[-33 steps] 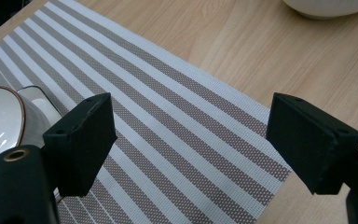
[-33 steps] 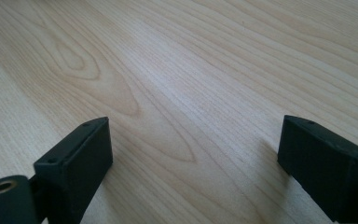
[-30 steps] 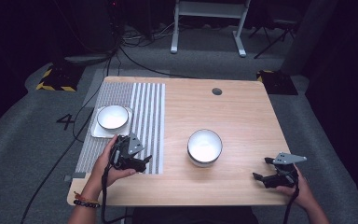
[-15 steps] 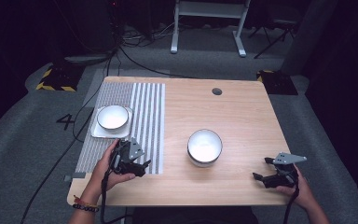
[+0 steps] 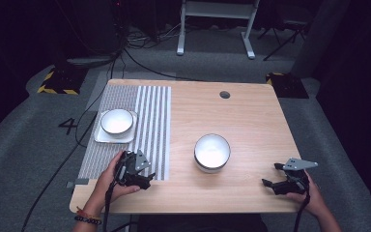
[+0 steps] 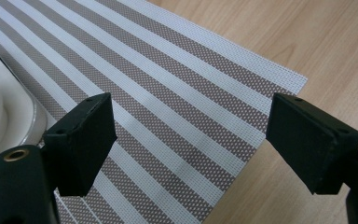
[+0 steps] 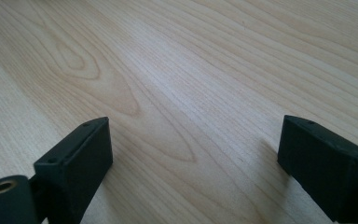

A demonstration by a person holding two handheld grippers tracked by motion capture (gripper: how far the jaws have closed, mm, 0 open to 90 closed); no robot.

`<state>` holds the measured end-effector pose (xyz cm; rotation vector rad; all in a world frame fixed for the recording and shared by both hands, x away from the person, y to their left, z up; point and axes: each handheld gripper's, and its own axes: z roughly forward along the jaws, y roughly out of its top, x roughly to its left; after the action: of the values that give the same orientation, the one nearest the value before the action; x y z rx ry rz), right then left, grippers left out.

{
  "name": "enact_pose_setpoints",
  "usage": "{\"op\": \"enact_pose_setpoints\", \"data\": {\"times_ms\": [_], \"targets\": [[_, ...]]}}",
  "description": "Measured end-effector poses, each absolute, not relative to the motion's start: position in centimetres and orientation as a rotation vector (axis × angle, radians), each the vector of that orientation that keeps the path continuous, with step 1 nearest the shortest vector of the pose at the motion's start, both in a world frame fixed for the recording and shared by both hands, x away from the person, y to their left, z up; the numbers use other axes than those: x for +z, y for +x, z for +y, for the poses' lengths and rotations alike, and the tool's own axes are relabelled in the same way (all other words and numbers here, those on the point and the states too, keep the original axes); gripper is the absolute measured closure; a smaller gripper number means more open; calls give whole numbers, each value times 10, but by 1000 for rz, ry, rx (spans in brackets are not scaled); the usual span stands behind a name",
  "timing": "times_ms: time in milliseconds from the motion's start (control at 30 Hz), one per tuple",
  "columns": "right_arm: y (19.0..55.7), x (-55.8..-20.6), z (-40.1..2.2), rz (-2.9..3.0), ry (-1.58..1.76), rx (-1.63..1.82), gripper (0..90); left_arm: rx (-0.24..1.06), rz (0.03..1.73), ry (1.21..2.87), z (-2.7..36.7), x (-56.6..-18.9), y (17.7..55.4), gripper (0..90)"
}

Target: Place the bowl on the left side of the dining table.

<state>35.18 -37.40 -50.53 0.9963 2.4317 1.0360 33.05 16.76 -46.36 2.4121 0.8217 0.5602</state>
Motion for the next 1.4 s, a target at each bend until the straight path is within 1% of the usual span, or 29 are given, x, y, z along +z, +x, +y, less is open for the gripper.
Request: {"op": "enact_pose_setpoints", "data": {"times_ms": [300, 367, 400, 433, 533, 667, 733, 767, 1000, 1033, 1200, 1400], "targets": [[352, -505, -374, 2432, 997, 1036, 102, 543, 825, 2423, 169, -472, 325, 158], [352, -505, -374, 2432, 996, 1036, 102, 521, 825, 2427, 169, -476, 323, 159], [352, -505, -374, 2432, 997, 1036, 102, 537, 826, 2429, 169, -477, 322, 159], [352, -505, -374, 2432, 997, 1036, 102, 514, 832, 2435, 169, -479, 321, 159], [352, -505, -374, 2431, 996, 1037, 102, 527, 847, 2436, 169, -483, 319, 159], [352, -505, -374, 2431, 997, 1036, 102, 493, 859, 2428, 172, -487, 317, 159], [351, -505, -374, 2431, 997, 1036, 102, 518, 835, 2434, 174, -488, 317, 159], [351, -505, -374, 2429, 998, 1036, 102, 487, 865, 2427, 173, -489, 314, 159], [351, -505, -374, 2430, 997, 1036, 102, 432, 910, 2350, 182, -495, 311, 160], [351, -505, -374, 2430, 998, 1036, 102, 398, 926, 2328, 183, -497, 310, 160], [352, -505, -374, 2430, 993, 1036, 102, 340, 961, 2241, 196, -504, 307, 156], [351, -505, -375, 2432, 989, 1036, 102, 367, 957, 2221, 198, -506, 304, 156]]}}
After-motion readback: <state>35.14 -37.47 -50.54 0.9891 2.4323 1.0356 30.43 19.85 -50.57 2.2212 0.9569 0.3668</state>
